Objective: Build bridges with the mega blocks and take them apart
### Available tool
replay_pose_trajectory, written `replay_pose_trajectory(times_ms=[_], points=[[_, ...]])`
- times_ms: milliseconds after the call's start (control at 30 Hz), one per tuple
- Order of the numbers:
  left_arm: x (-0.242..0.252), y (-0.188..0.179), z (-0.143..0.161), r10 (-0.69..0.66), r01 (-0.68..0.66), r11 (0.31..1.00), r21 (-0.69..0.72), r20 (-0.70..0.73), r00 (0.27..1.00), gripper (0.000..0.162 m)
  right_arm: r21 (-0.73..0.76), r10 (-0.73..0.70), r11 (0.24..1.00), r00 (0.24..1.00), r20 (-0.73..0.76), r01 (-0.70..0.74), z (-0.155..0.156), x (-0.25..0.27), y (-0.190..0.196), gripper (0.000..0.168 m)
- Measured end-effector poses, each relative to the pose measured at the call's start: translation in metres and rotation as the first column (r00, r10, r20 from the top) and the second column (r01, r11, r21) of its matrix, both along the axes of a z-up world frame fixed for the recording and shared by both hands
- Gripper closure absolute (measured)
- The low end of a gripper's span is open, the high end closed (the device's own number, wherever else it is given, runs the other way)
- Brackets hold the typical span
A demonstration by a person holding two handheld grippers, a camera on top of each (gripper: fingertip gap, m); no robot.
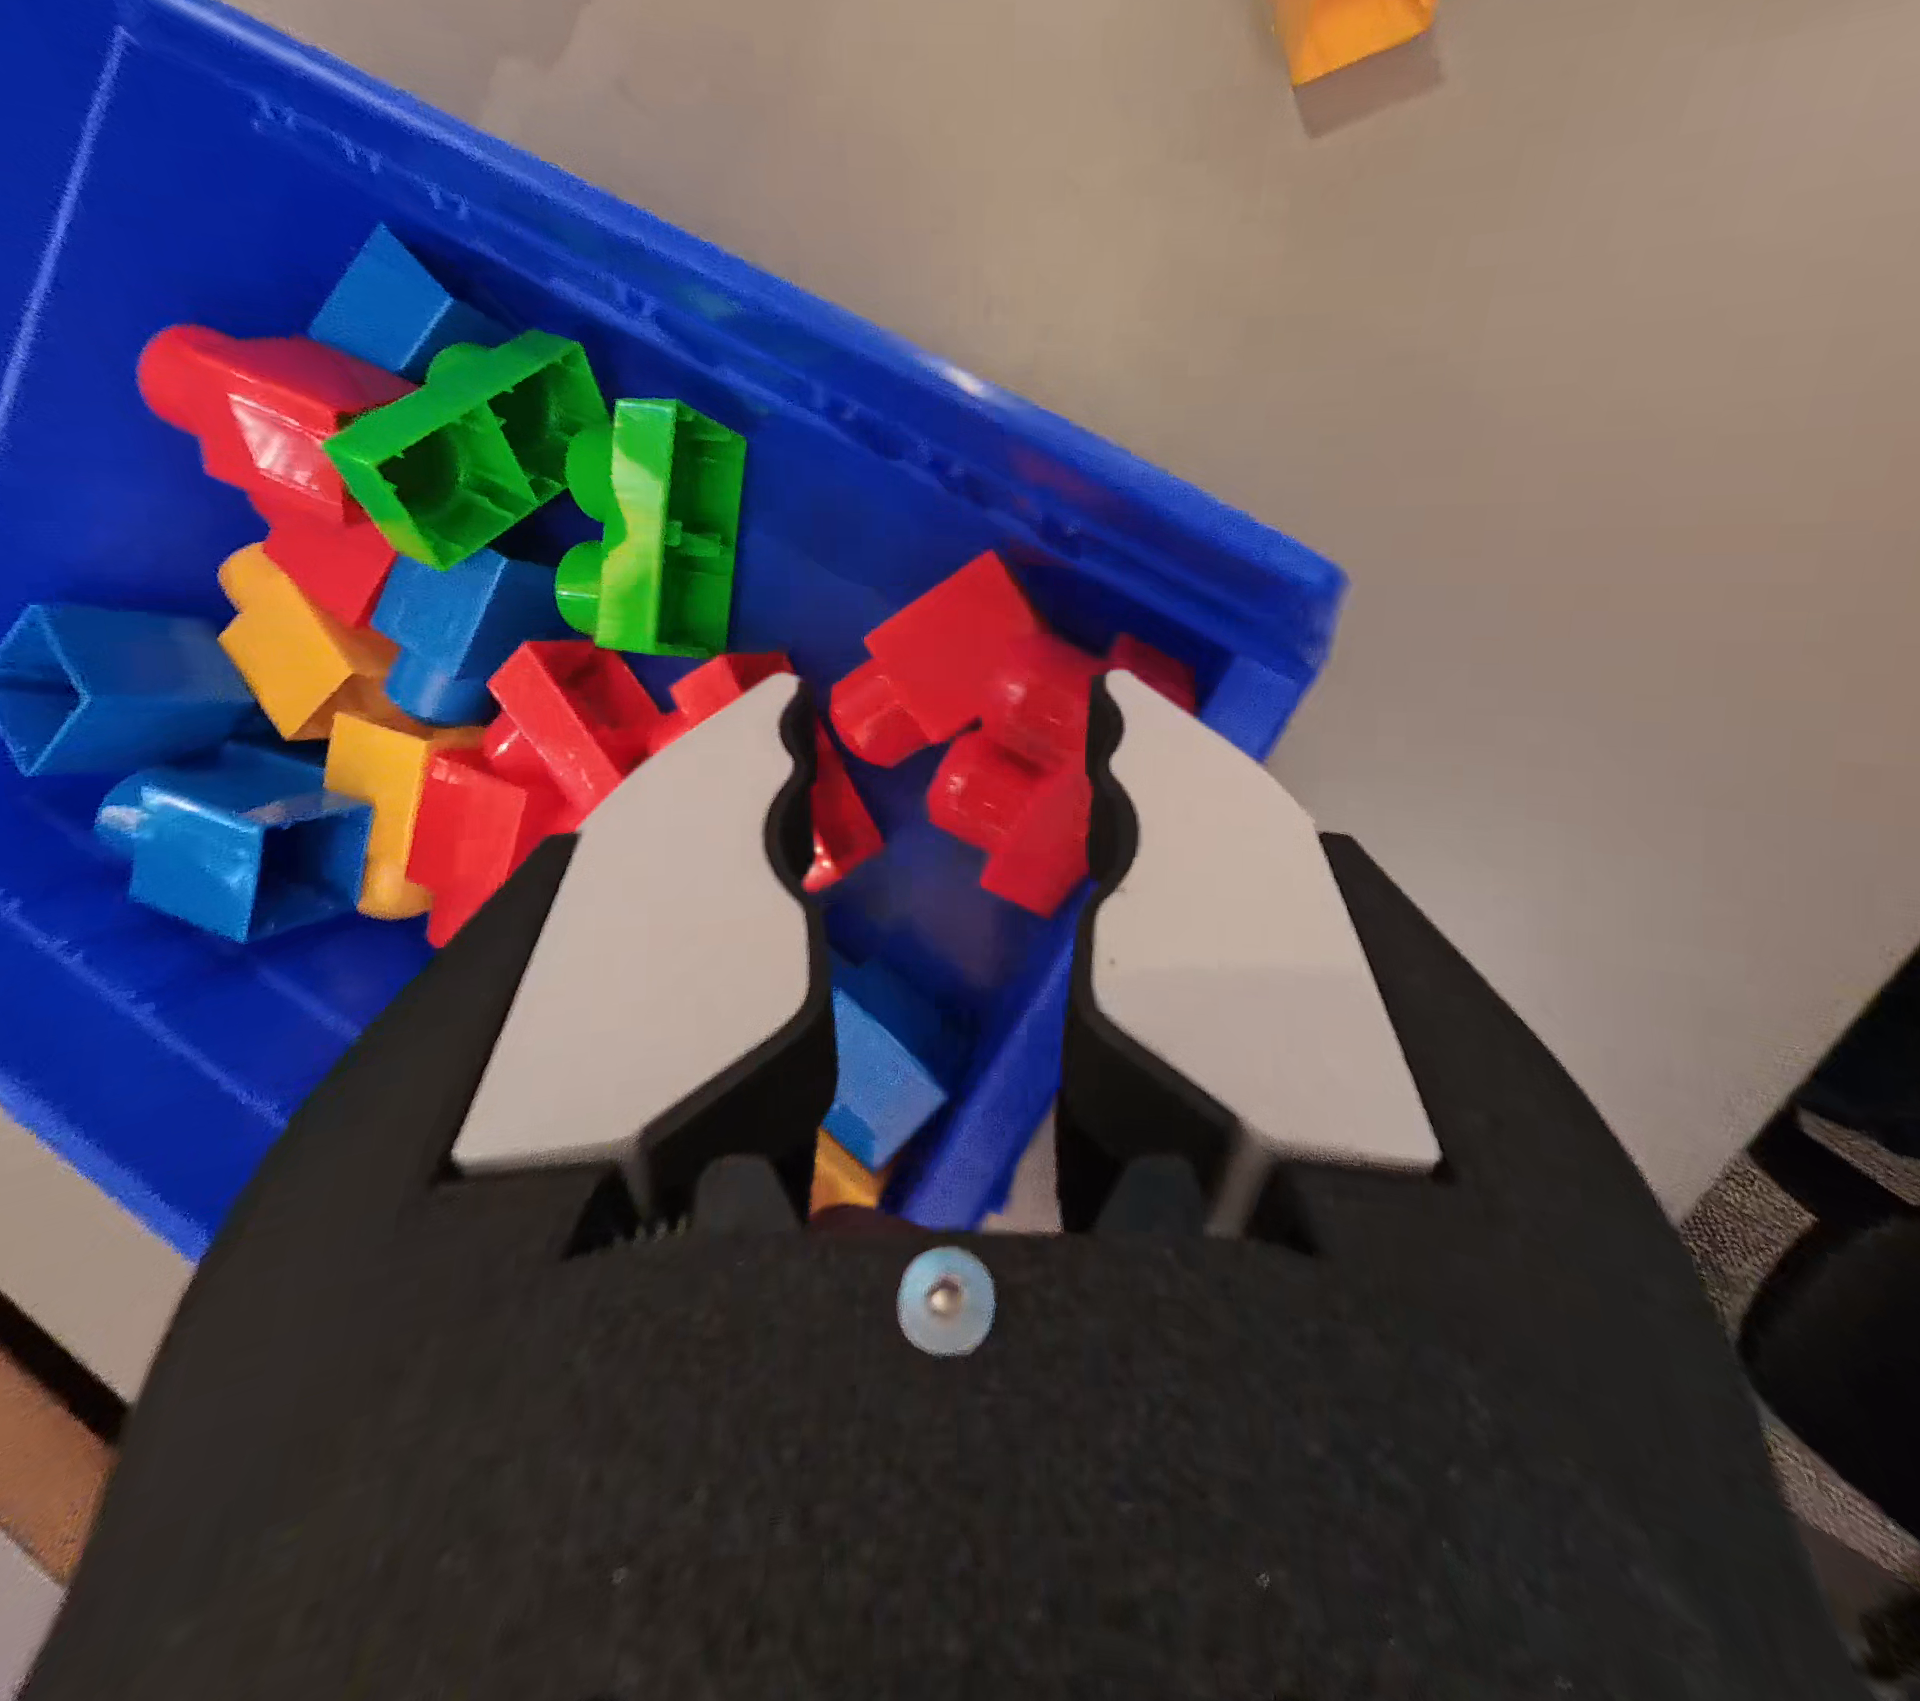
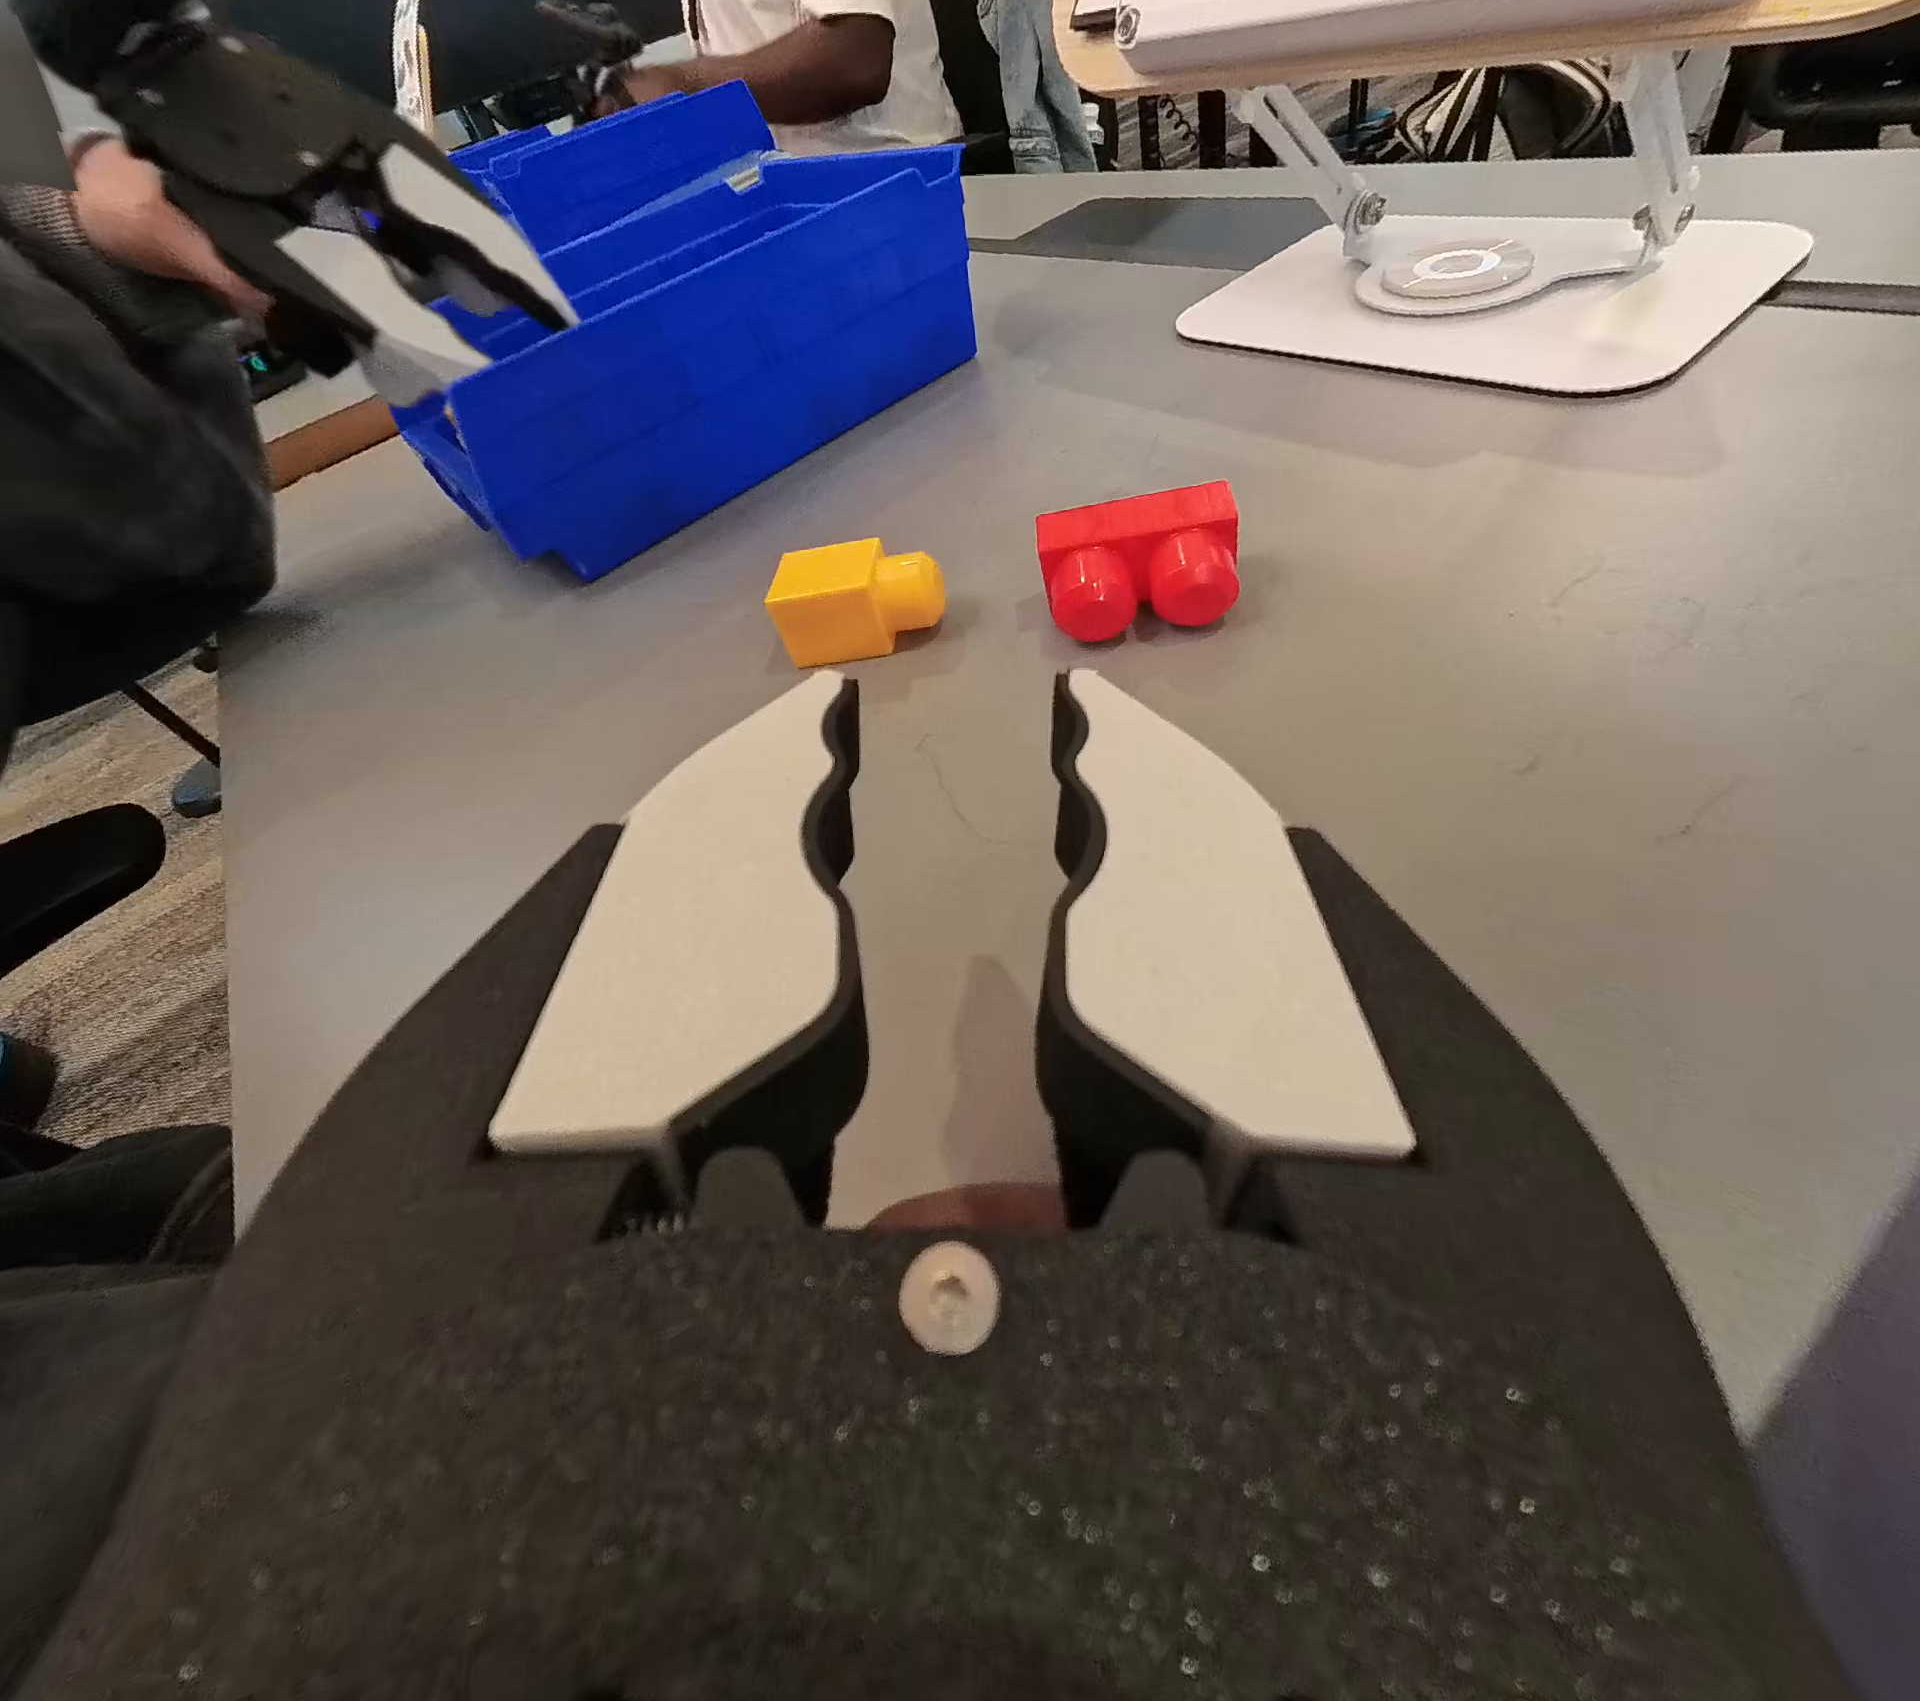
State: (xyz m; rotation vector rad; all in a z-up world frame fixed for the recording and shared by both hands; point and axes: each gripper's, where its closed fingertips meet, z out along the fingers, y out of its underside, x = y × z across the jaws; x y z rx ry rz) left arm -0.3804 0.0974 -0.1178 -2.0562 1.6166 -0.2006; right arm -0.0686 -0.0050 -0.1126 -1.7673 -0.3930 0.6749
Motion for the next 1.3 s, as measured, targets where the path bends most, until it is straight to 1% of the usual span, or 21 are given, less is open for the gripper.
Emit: replay_pose_trajectory(times_ms=[133, 167, 200, 233, 267, 333, 367, 433, 500, 633, 800, 867, 900, 1000, 1067, 1133, 1200, 1267, 1300], points=[[0.001, 0.022, -0.015, 0.017, -0.020, 0.992, -0.121, -0.025, 1.000, 0.113, -0.004, 0.002, 1.000, 1.000, -0.005, -0.003, 0.000, 0.000, 0.000, 0.133], [0.000, 0.028, -0.020, 0.040, -0.046, 0.989, -0.141, -0.045, 0.998, 0.113, -0.004, 0.003, 1.000, 1.000, -0.006, -0.003, 0.000, 0.000, 0.000, 0.133], [-0.002, 0.037, -0.024, 0.092, -0.102, 0.986, -0.132, -0.074, 0.993, 0.114, -0.003, 0.003, 1.000, 1.000, -0.007, -0.003, 0.000, 0.000, 0.000, 0.133], [-0.006, 0.044, -0.028, 0.160, -0.173, 0.976, -0.130, -0.108, 0.981, 0.119, -0.003, 0.003, 1.000, 1.000, -0.008, -0.003, 0.000, 0.000, 0.000, 0.133], [-0.008, 0.047, -0.031, 0.235, -0.253, 0.957, -0.144, -0.128, 0.963, 0.119, -0.004, 0.003, 1.000, 1.000, -0.008, -0.003, 0.000, 0.000, 0.000, 0.133], [-0.006, 0.045, -0.032, 0.373, -0.390, 0.900, -0.194, -0.116, 0.920, 0.121, -0.001, 0.003, 1.000, 1.000, -0.012, -0.003, 0.001, 0.001, 0.000, 0.133], [-0.004, 0.041, -0.032, 0.419, -0.432, 0.877, -0.212, -0.105, 0.902, 0.121, 0.002, 0.003, 1.000, 1.000, -0.014, -0.003, 0.001, 0.001, 0.000, 0.133], [-0.002, 0.029, -0.031, 0.470, -0.479, 0.842, -0.249, -0.099, 0.877, 0.121, 0.007, 0.004, 1.000, 1.000, -0.020, -0.004, 0.002, 0.001, -0.001, 0.133], [-0.002, 0.019, -0.036, 0.505, -0.519, 0.814, -0.262, -0.125, 0.854, 0.118, 0.003, 0.010, 1.000, 1.000, -0.022, -0.010, 0.002, 0.000, -0.001, 0.133], [0.000, 0.014, -0.047, 0.540, -0.561, 0.781, -0.276, -0.154, 0.828, 0.108, -0.004, 0.029, 1.000, 0.999, -0.035, -0.029, 0.002, -0.002, -0.001, 0.133], [0.000, 0.015, -0.048, 0.545, -0.579, 0.757, -0.303, -0.195, 0.815, 0.106, -0.012, 0.041, 0.999, 0.998, -0.043, -0.041, 0.001, -0.003, -0.001, 0.133], [-0.005, 0.017, -0.048, 0.536, -0.583, 0.757, -0.295, -0.231, 0.812, 0.098, -0.009, 0.040, 0.999, 0.998, -0.044, -0.040, 0.002, -0.003, -0.001, 0.133], [-0.007, 0.017, -0.048, 0.529, -0.582, 0.756, -0.299, -0.243, 0.813, 0.098, -0.006, 0.038, 0.999, 0.998, -0.045, -0.039, 0.002, -0.003, -0.002, 0.133], [-0.002, 0.017, -0.050, 0.525, -0.576, 0.740, -0.348, -0.237, 0.818, 0.100, -0.004, 0.037, 0.999, 0.998, -0.046, -0.037, 0.003, -0.003, -0.002, 0.133], [-0.002, 0.017, -0.050, 0.532, -0.586, 0.727, -0.358, -0.246, 0.811, 0.095, -0.006, 0.037, 0.999, 0.998, -0.046, -0.037, 0.002, -0.003, -0.002, 0.133], [-0.006, 0.020, -0.044, 0.532, -0.584, 0.742, -0.329, -0.242, 0.812, 0.099, -0.008, 0.037, 0.999, 0.998, -0.047, -0.037, 0.002, -0.003, -0.001, 0.133], [-0.008, 0.021, -0.029, 0.539, -0.574, 0.753, -0.320, -0.200, 0.818, 0.100, -0.009, 0.036, 0.999, 0.998, -0.050, -0.036, 0.002, -0.002, -0.001, 0.133], [-0.008, 0.025, -0.004, 0.540, -0.545, 0.790, -0.281, -0.105, 0.835, 0.104, -0.010, 0.036, 0.999, 0.998, -0.051, -0.036, 0.002, -0.002, -0.001, 0.133], [-0.008, 0.026, 0.012, 0.532, -0.524, 0.815, -0.248, -0.042, 0.846, 0.110, -0.010, 0.036, 0.999, 0.998, -0.051, -0.036, 0.002, -0.002, -0.001, 0.133]])
